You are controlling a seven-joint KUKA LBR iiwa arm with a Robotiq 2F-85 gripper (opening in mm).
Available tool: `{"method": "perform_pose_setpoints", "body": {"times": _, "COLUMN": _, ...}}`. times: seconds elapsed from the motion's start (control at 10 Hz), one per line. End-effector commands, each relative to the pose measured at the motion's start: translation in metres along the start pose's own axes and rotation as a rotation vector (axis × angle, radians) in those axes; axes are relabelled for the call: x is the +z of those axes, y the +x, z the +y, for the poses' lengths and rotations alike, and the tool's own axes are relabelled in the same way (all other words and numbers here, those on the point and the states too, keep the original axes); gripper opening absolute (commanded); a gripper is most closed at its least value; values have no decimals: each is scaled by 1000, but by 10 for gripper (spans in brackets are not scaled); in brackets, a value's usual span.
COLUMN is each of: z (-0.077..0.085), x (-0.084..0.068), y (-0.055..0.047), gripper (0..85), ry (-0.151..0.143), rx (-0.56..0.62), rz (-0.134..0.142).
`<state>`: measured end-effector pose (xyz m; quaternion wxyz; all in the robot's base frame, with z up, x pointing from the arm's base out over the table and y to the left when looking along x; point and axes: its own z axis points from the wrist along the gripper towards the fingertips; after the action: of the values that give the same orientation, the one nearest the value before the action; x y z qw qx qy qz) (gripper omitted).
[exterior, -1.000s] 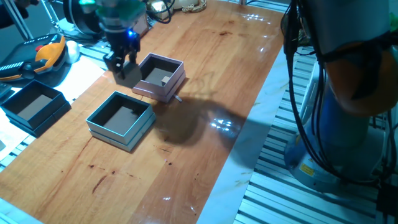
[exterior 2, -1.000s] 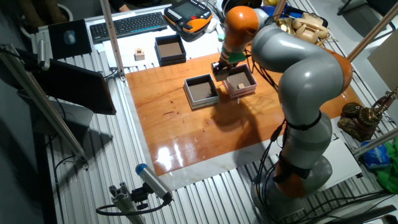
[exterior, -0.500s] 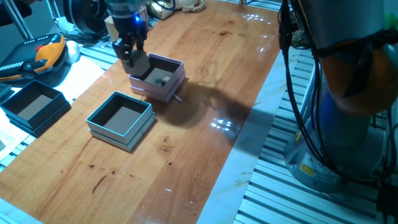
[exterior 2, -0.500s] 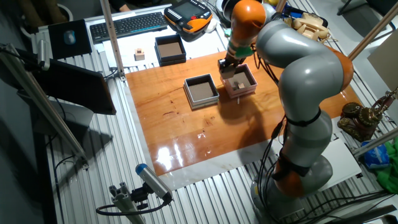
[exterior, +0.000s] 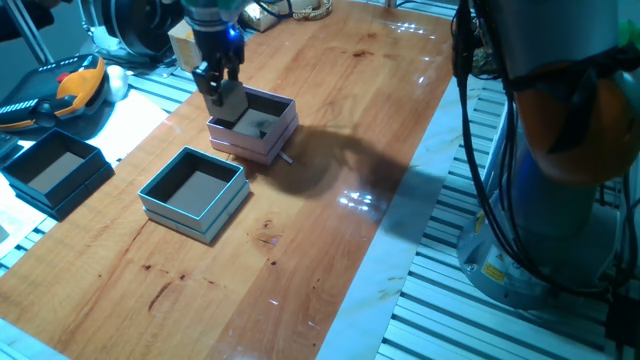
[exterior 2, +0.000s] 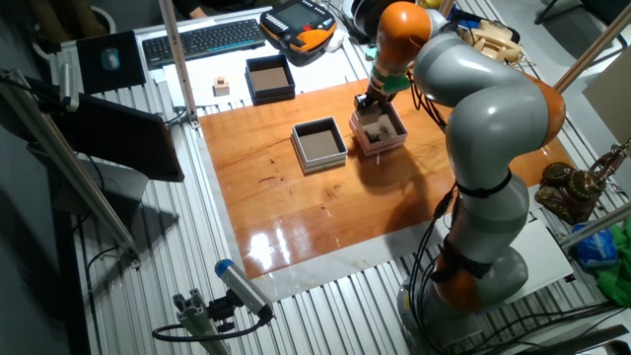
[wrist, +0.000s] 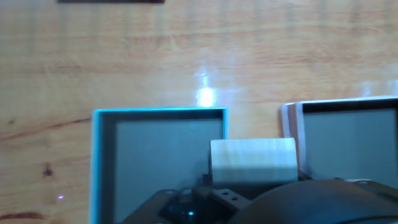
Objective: Move an object from one box to another
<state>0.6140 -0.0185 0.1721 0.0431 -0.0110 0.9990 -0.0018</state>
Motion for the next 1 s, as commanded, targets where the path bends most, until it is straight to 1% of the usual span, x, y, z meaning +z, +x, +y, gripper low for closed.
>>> {"method": "perform_pose_setpoints", "body": {"times": 0.0, "z": -5, "x": 5, "y": 0, "gripper": 0, "ry": -3, "rx": 0, "rz": -2}}
{"method": "perform_pose_setpoints", "body": {"times": 0.2, "z": -13, "x": 13, "y": -1, "gripper": 0, "ry": -3, "rx": 8, "rz": -2}}
{"method": "perform_pose_setpoints", "body": {"times": 0.3, "z": -15, "x": 16, "y": 1, "gripper": 0, "ry": -5, "rx": 17, "rz": 0}}
{"method": "perform_pose_setpoints", "body": {"times": 0.5, "z": -20, "x": 18, "y": 3, "gripper": 0, "ry": -1, "rx": 25, "rz": 0}}
{"method": "perform_pose_setpoints", "body": {"times": 0.7, "z": -25, "x": 19, "y": 3, "gripper": 0, "ry": -3, "rx": 22, "rz": 5}}
{"method": "perform_pose_setpoints", "body": {"times": 0.9, "z": -26, "x": 21, "y": 4, "gripper": 0, "ry": -3, "rx": 19, "rz": 2}}
